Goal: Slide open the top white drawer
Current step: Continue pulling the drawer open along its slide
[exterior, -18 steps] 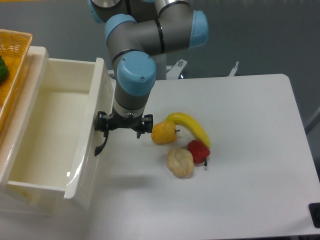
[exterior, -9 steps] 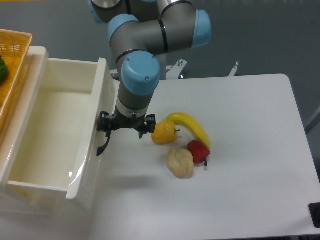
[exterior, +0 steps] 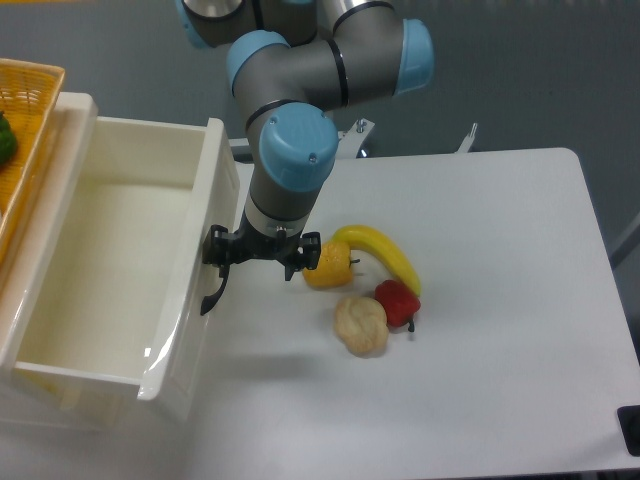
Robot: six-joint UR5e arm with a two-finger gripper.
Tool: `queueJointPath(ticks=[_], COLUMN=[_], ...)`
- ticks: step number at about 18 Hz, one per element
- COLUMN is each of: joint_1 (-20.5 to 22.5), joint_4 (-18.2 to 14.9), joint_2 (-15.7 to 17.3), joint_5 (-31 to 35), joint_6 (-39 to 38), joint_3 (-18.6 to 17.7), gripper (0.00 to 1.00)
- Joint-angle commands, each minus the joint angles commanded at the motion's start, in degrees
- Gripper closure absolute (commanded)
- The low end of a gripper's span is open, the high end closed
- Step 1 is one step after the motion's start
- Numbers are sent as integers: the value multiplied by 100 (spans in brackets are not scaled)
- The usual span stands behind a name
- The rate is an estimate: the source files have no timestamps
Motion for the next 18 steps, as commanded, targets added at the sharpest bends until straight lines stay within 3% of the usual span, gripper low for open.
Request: queueJointPath(ticks=[18], joint_1=[61], joint_4=[-62], joint_2=[18], joint_5=[-387], joint_6=[-26], joint_3=[-53], gripper=[0])
